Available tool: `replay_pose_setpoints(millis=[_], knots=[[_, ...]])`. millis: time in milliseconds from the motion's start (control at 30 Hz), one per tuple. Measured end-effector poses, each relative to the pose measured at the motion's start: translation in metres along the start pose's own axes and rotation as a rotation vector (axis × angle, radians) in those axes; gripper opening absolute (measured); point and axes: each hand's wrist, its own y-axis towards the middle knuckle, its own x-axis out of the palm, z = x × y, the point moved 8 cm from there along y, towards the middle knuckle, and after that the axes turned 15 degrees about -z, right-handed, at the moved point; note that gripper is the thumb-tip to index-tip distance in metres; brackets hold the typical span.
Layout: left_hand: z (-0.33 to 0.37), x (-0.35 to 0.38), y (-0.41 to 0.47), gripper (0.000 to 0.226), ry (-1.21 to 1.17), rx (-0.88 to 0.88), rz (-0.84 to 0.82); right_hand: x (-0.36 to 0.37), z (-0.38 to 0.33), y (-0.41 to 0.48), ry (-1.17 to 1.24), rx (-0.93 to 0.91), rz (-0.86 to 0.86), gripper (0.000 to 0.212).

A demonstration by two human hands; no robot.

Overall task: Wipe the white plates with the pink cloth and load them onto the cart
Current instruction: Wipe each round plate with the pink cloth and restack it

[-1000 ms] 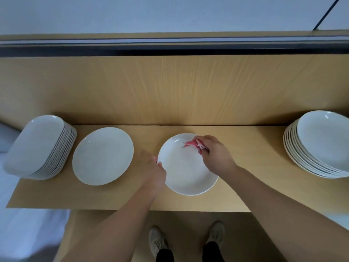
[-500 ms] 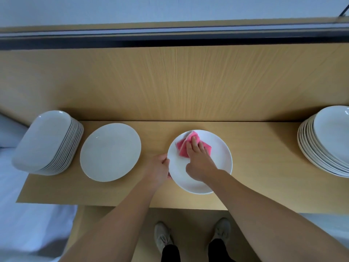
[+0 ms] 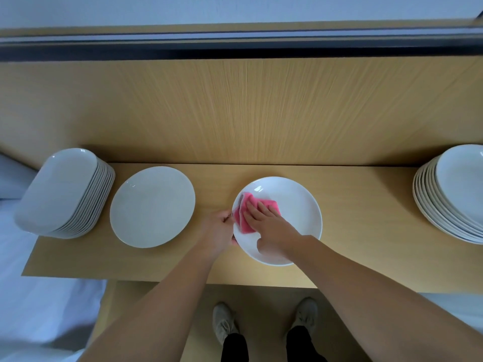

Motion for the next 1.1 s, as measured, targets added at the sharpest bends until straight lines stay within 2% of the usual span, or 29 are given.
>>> replay_pose_setpoints(millis=[167,300,367,500,667,733,800,833,900,967,1100], knots=[[-0.002,-0.003,0.003,0.023,0.021,-0.034,0.035,0.009,-0.005,-0.014,-0.054,-0.077,-0.029,0.077],[-0.003,-0.003,0.008,0.020,0.104,-0.054,0.057,0.011,-0.012,-0.028,-0.163,-0.182,0.005,0.058],[-0.001,-0.004,0.009,0.021,0.154,-0.062,0.093,0.016,-0.013,-0.033,-0.205,-0.232,0.038,0.069],[0.005,-0.004,0.008,0.028,0.235,-0.068,0.133,0.020,-0.003,-0.045,-0.144,-0.251,0.012,0.051],[0.018,0.003,0.010,0.044,0.439,0.008,0.133,0.024,0.011,-0.055,-0.077,-0.253,-0.013,0.041],[0.026,0.010,0.010,0.054,0.647,0.022,0.098,0.022,0.016,-0.059,-0.015,-0.244,0.019,0.030],[0.038,0.019,0.010,0.063,1.028,0.050,0.124,0.017,0.018,-0.063,0.054,-0.240,0.096,0.022],[0.043,0.025,0.010,0.065,1.166,0.088,0.119,0.017,0.019,-0.065,0.072,-0.228,0.108,0.023],[0.044,0.043,0.013,0.059,1.369,0.153,-0.006,0.018,0.020,-0.065,0.077,-0.187,0.116,0.037],[0.035,0.055,0.013,0.056,1.505,0.139,-0.133,0.020,0.018,-0.064,0.020,-0.132,0.108,0.047],[0.025,0.055,0.017,0.061,1.593,0.062,-0.216,0.029,0.018,-0.057,-0.174,-0.078,-0.050,0.047]])
